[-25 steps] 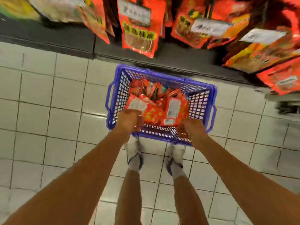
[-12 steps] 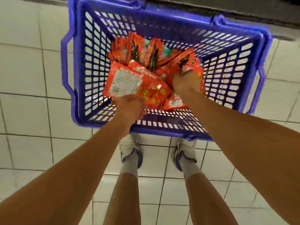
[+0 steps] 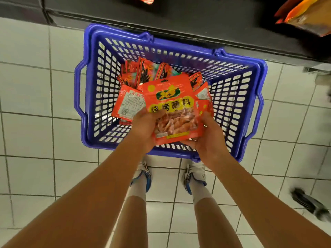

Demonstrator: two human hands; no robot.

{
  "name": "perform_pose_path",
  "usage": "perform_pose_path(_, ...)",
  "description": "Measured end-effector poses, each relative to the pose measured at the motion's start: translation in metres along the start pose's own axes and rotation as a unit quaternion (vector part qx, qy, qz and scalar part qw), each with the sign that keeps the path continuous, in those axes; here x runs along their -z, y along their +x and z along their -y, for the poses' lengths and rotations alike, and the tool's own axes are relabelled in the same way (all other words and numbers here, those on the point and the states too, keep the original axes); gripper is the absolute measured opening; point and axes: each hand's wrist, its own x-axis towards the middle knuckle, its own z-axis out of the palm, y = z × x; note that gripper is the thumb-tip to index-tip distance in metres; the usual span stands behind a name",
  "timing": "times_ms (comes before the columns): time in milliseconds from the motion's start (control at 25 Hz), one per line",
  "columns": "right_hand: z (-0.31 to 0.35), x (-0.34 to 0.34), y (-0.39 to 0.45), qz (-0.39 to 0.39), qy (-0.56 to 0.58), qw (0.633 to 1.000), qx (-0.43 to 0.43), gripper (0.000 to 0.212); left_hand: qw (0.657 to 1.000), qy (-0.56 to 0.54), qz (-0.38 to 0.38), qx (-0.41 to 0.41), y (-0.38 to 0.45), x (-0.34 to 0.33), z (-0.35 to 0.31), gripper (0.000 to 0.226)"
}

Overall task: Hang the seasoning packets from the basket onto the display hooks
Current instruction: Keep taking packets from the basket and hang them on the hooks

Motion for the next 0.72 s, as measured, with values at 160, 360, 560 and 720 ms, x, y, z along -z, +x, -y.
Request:
perform_pose_path(160,-0.001,0.003,0.079,-0.137,-0.085,0.985,-0.065,0.046,0.984,0.146,-0.073,-0.072,0.015,0.036,-0.008,0.03)
perform_pose_path(360,0.0,-0.003,0.163,-0.123,-0.105,0.979,-0.121,0.057,0.982,0.147,-0.071,-0.091,0.04,0.064,-0.006,0.024)
perform_pose_path(560,-0.012,0.012,0.15,-0.184,-0.094,0.974,-0.09,0.011,0.983,0.142,-0.066,-0.094,0.038,0.065,0.0,0.023)
perform_pose_path(720,0.018,0.028,0.079,-0.193,-0.143,0.97,-0.027,0.011,0.986,0.136,-0.05,-0.081,0.009,0.054,-0.018,0.034)
